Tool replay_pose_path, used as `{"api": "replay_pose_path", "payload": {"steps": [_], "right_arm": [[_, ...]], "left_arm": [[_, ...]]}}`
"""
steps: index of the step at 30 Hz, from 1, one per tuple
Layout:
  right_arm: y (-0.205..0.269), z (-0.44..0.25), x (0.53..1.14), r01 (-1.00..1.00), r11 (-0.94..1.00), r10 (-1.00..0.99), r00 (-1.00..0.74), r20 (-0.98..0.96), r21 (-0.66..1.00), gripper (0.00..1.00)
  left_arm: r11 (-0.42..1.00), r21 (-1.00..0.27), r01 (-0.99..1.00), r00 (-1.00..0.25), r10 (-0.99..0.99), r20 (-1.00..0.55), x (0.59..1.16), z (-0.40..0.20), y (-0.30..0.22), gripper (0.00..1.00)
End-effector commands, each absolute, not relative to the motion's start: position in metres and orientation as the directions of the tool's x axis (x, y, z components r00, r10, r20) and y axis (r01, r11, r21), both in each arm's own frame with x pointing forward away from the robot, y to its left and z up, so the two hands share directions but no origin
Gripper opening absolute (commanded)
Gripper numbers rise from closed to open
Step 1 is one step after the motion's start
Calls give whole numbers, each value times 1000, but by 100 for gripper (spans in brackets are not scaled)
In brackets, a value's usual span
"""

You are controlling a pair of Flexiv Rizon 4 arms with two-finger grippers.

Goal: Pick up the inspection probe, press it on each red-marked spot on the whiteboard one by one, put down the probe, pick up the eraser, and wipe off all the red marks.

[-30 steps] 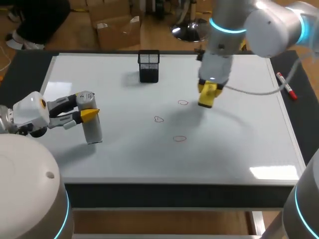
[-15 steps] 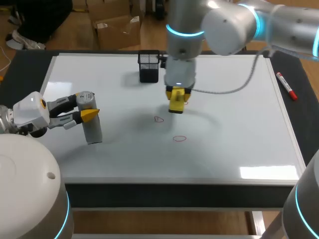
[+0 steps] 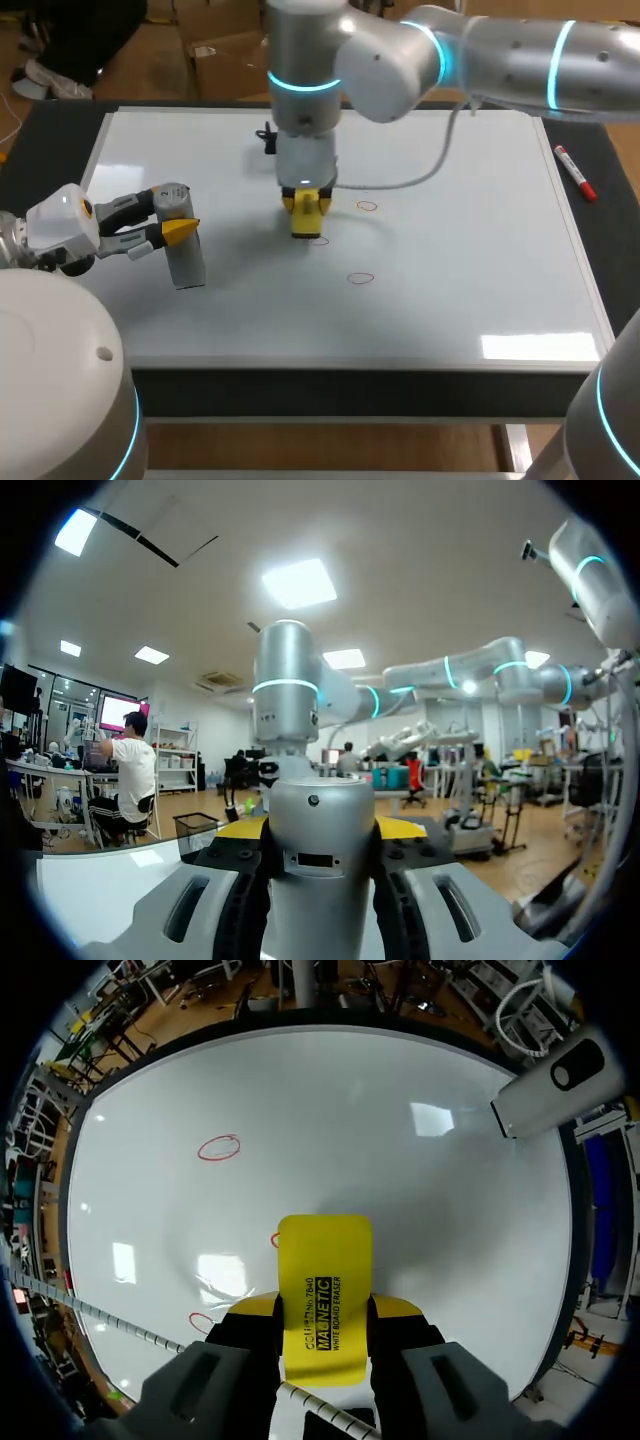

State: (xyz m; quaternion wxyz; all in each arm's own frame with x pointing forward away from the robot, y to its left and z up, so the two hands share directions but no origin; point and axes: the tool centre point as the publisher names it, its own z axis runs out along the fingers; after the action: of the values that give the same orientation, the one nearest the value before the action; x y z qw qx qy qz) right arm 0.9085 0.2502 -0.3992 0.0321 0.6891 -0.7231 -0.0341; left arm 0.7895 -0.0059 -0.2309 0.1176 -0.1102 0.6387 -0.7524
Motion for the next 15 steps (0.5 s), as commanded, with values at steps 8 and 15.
{"api": "replay_pose_path", "payload": {"steps": [8,15], "right_arm": [[260,-409,910,-995,45,-993,-35,113,89,0],[260,-418,907,-995,46,-993,-36,110,91,0]], "left_arm": [[-156,-987,37,-948,-319,15,789,-230,-6,0],[-156,-987,37,-948,-319,15,789,-230,-6,0]]}}
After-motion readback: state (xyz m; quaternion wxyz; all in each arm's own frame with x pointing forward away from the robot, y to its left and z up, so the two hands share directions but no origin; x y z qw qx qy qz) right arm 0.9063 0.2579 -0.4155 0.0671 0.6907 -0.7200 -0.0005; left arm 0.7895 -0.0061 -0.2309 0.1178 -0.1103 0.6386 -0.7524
